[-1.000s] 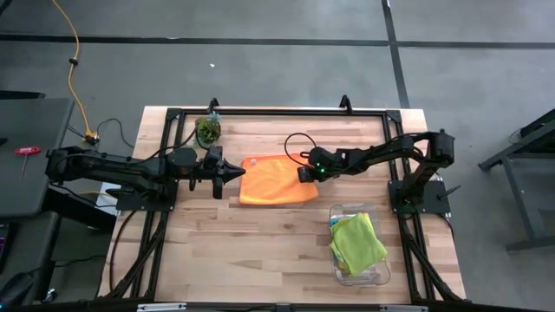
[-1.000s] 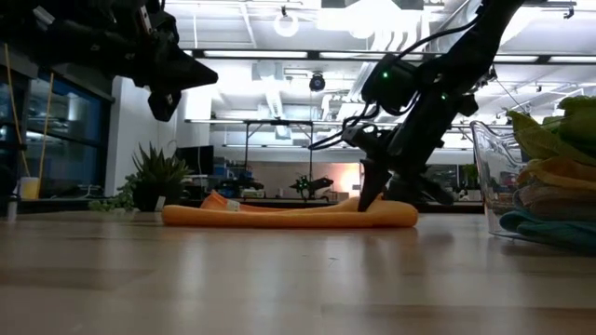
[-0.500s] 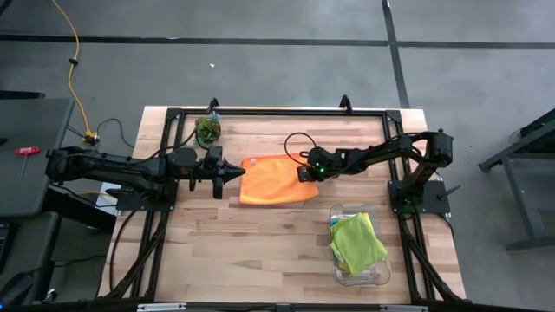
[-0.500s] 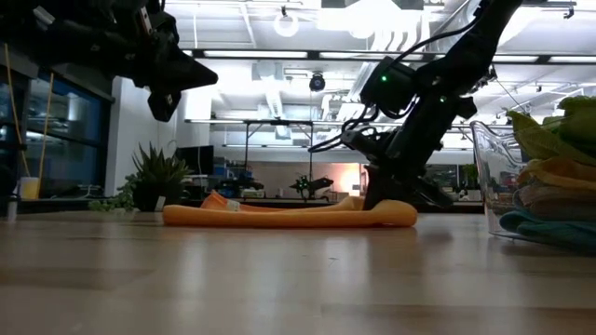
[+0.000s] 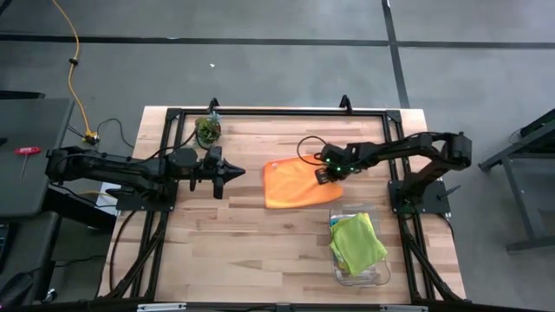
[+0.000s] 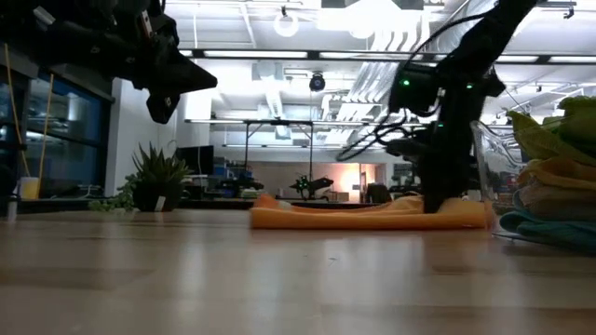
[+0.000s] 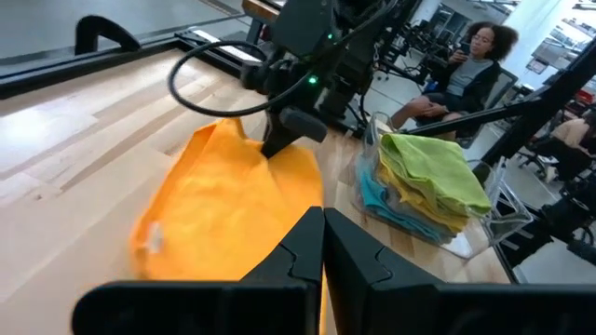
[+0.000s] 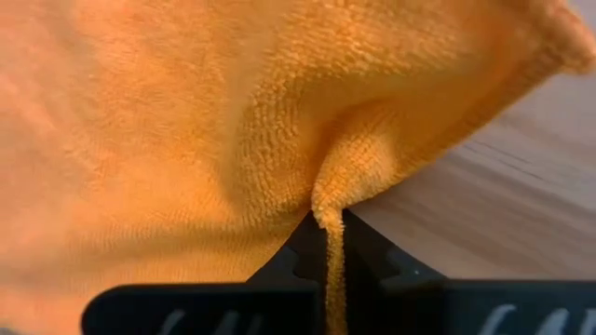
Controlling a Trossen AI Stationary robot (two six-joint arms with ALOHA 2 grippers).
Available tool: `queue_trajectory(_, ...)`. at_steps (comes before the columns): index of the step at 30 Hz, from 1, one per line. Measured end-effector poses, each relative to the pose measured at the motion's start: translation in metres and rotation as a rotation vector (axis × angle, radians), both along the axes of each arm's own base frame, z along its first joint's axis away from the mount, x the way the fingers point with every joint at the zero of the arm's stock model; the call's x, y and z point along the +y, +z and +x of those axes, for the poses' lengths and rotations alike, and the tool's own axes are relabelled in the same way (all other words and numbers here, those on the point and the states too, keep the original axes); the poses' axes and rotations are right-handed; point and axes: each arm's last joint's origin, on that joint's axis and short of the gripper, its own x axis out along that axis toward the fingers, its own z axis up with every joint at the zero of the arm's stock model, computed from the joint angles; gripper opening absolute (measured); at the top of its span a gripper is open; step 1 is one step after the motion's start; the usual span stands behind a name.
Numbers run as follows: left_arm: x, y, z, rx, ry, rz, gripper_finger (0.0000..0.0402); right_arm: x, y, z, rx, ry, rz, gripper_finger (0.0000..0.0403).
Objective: Fold microfiber towels
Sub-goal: Fold the orange microfiber cloth
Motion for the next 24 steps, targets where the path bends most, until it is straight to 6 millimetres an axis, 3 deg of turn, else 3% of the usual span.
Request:
queue_trajectory(13,0.003,0.000,-0.001,0.006,0.106,0.026,0.0000,0.004,0.018,-0.078,0.029,-0.150,-0.021,0.0000)
queue_trajectory(18,0.004,0.000,-0.001,0.007,0.144,0.034,0.0000,0.003,0.027,-0.087,-0.006,-0.171,-0.005,0.0000)
queue_trajectory(24,0.004,0.000,-0.001,0.006,0.146,0.032,0.0000,0.004,0.043,-0.072,-0.095,-0.151,-0.016,0.0000)
